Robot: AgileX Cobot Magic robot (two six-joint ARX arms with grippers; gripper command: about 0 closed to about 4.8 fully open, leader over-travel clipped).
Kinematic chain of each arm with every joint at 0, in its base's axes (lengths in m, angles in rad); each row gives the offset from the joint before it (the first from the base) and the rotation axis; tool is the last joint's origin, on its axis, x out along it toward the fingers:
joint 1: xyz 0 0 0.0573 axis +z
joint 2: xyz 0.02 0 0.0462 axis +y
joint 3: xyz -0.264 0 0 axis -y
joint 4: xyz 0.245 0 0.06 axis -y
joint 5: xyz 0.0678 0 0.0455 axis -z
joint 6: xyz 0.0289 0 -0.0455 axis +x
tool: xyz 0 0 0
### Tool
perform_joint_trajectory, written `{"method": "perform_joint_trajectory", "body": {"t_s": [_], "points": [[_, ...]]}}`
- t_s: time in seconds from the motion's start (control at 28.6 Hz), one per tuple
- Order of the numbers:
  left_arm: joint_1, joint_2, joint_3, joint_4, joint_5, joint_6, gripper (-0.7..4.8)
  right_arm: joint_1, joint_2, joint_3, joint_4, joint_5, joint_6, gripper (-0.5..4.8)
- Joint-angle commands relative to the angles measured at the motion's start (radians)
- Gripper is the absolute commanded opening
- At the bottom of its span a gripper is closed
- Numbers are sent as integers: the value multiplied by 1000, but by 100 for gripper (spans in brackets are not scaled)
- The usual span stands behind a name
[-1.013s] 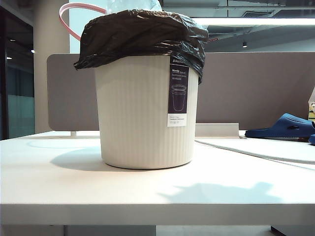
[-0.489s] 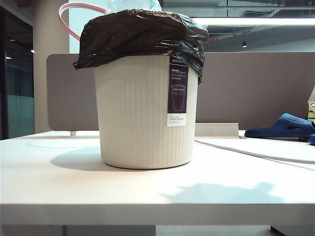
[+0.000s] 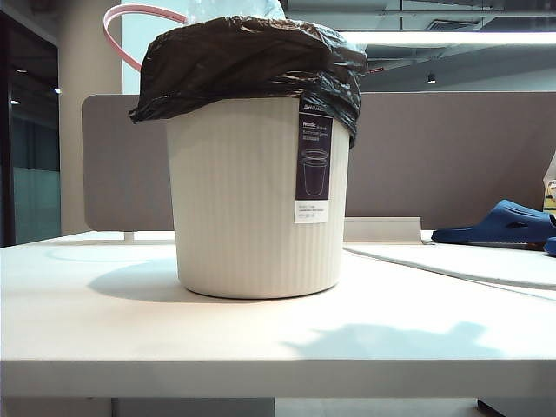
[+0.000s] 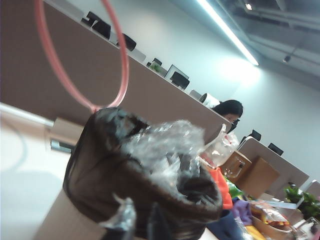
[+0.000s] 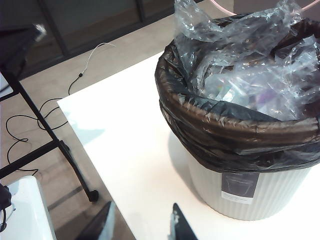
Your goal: Open the ring lid of the trash can, pull out the black garbage bag inside, and place it on the table.
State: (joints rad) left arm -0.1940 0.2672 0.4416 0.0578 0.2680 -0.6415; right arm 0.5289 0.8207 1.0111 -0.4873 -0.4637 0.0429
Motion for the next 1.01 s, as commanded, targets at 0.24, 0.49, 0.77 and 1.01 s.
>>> {"method": "perform_joint_trajectory", "body": {"t_s": [0.24, 0.49, 0.77, 1.01], "points": [[0, 105, -87, 166, 39, -100, 149, 1, -3, 3, 13, 2, -3, 144], [0, 275, -87, 312, 77, -138, 149, 1, -3, 3, 13, 2, -3, 144], [0, 490, -87, 483, 114, -195, 157, 1, -2, 3, 20, 14, -3, 144], [0, 666, -87, 659, 115, -326, 222, 1, -2, 3, 20, 44, -18, 143]]}}
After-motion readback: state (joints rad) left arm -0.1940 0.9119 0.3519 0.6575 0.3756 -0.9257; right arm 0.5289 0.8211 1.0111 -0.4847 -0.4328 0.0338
